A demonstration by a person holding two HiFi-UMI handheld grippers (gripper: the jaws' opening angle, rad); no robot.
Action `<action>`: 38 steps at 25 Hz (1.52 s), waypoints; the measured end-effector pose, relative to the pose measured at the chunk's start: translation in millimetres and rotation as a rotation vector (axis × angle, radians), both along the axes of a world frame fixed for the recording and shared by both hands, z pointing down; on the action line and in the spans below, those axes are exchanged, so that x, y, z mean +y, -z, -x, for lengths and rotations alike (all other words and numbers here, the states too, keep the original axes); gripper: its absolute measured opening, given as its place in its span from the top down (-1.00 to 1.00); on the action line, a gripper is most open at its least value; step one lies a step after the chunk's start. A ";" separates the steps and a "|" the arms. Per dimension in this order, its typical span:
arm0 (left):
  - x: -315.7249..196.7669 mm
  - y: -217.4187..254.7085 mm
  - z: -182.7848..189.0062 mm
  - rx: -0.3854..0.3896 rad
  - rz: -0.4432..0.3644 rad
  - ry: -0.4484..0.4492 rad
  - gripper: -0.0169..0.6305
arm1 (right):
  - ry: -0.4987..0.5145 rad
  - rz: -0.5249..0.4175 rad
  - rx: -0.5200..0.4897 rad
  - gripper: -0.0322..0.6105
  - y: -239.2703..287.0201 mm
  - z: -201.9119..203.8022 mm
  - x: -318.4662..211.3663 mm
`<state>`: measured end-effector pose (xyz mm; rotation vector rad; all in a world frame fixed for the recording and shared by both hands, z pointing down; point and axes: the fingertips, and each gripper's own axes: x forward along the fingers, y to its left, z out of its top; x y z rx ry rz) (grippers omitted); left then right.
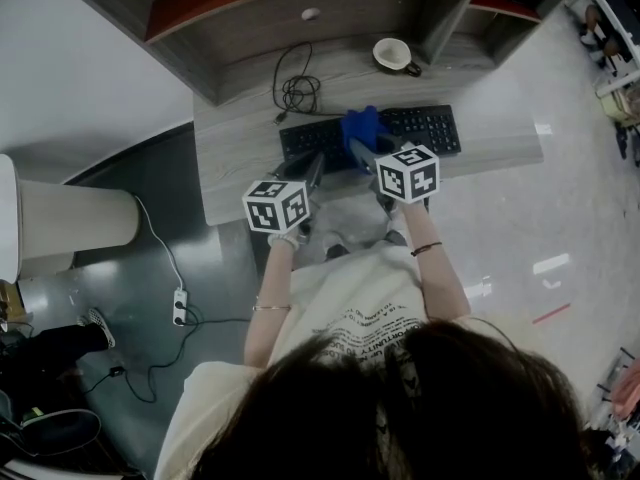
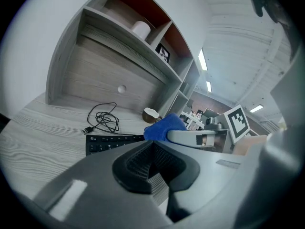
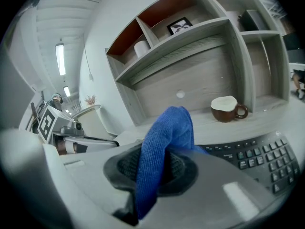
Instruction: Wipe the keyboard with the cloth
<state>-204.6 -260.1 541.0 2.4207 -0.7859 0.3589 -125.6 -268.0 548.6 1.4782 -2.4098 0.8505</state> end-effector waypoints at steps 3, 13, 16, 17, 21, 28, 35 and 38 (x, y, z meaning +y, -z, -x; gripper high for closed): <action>-1.3 -1.1 5.8 -0.002 0.000 0.003 0.94 | 0.001 -0.001 0.000 0.72 -0.3 4.7 -1.7; -7.6 -1.7 24.6 -0.002 -0.003 0.016 0.94 | 0.019 -0.004 -0.002 0.72 -1.6 25.3 -8.9; -8.9 -2.3 30.9 -0.004 -0.004 0.022 0.94 | 0.026 -0.004 -0.004 0.72 -2.2 32.3 -10.8; -9.2 -2.5 33.2 -0.005 -0.004 0.024 0.94 | 0.028 -0.004 -0.005 0.72 -2.5 34.7 -11.4; -9.2 -3.6 44.1 -0.006 -0.003 0.036 0.94 | 0.039 -0.006 -0.007 0.72 -3.4 45.7 -13.0; -9.4 -5.5 63.7 -0.015 -0.004 0.066 0.94 | 0.068 -0.006 -0.012 0.72 -5.6 64.7 -15.0; -10.5 -5.4 77.3 -0.024 -0.007 0.099 0.94 | 0.108 -0.005 -0.022 0.72 -6.8 80.8 -19.0; -10.9 -5.8 81.0 -0.026 -0.008 0.112 0.94 | 0.129 -0.003 -0.026 0.72 -7.7 86.9 -20.4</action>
